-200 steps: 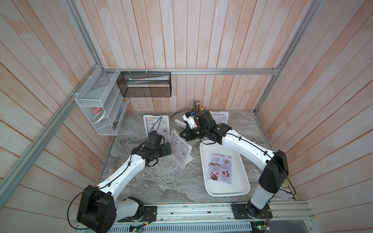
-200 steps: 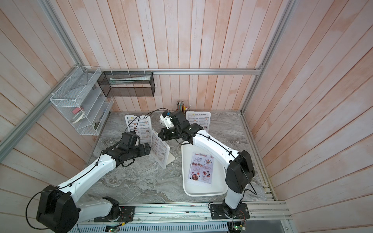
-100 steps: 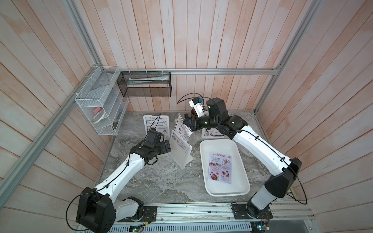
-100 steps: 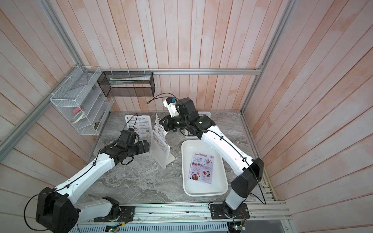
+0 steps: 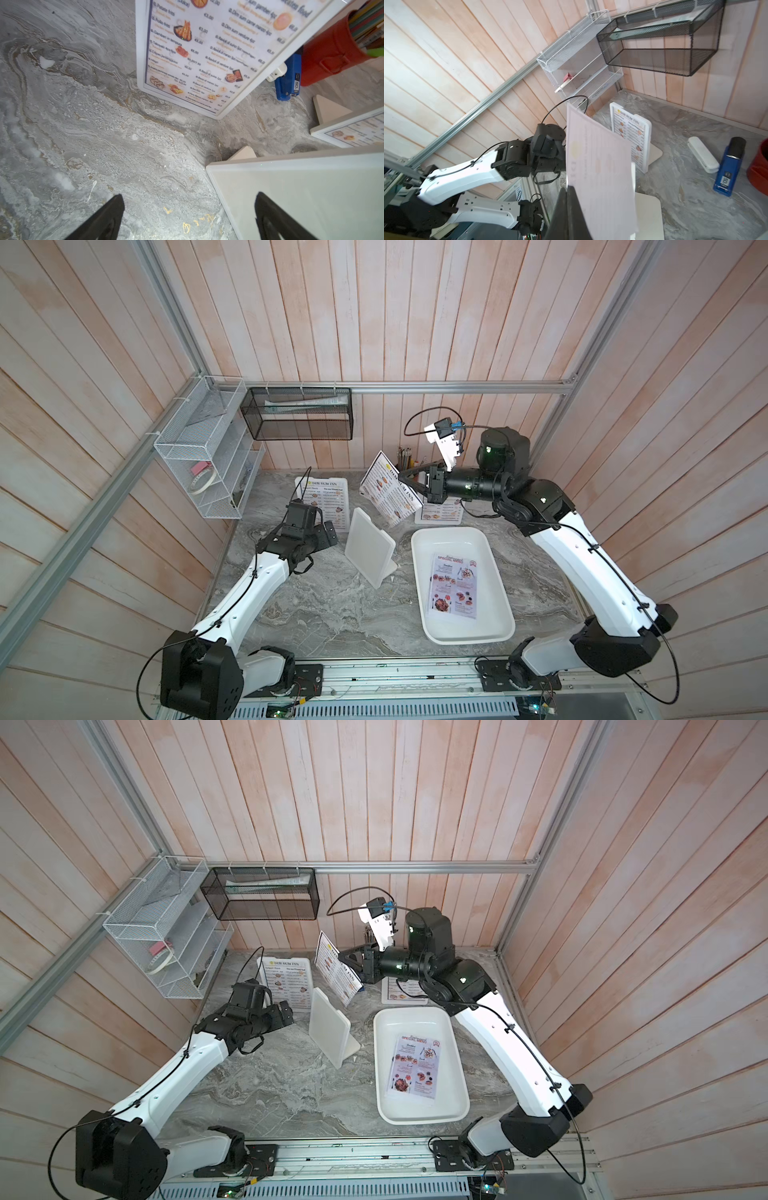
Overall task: Replace the menus in the menu holders
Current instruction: Take out the menu from the menu holder, then place the menu at the center of the board.
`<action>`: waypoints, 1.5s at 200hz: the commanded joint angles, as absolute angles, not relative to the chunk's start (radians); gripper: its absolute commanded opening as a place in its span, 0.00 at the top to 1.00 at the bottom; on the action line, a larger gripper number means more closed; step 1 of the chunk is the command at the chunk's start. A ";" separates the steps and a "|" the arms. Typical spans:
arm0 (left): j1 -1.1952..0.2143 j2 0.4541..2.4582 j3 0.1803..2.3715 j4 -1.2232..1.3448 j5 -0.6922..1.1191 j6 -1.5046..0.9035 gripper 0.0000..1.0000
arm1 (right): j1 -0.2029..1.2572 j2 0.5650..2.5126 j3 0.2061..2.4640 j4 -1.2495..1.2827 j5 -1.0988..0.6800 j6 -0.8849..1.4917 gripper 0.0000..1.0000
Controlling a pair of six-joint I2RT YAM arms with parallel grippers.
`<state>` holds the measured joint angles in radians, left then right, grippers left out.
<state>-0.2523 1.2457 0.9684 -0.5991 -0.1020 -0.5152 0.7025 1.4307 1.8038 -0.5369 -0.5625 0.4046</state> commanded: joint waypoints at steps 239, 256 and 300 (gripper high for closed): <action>0.017 1.380 1.084 -0.540 -0.100 -0.567 0.00 | 1.002 1.674 1.544 -0.078 -0.801 0.589 1.00; 0.018 1.369 1.085 -0.538 -0.158 -0.572 0.00 | 1.018 1.718 1.582 -0.062 -0.830 0.598 1.00; 0.022 1.354 1.072 -0.531 -0.184 -0.568 0.00 | 1.006 1.777 1.562 -0.023 -0.872 0.607 1.00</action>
<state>0.0170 1.3743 1.0687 -0.5495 -0.1493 -0.5617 1.0218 1.7527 1.5433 -0.0818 -0.8253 0.6003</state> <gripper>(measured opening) 0.999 0.043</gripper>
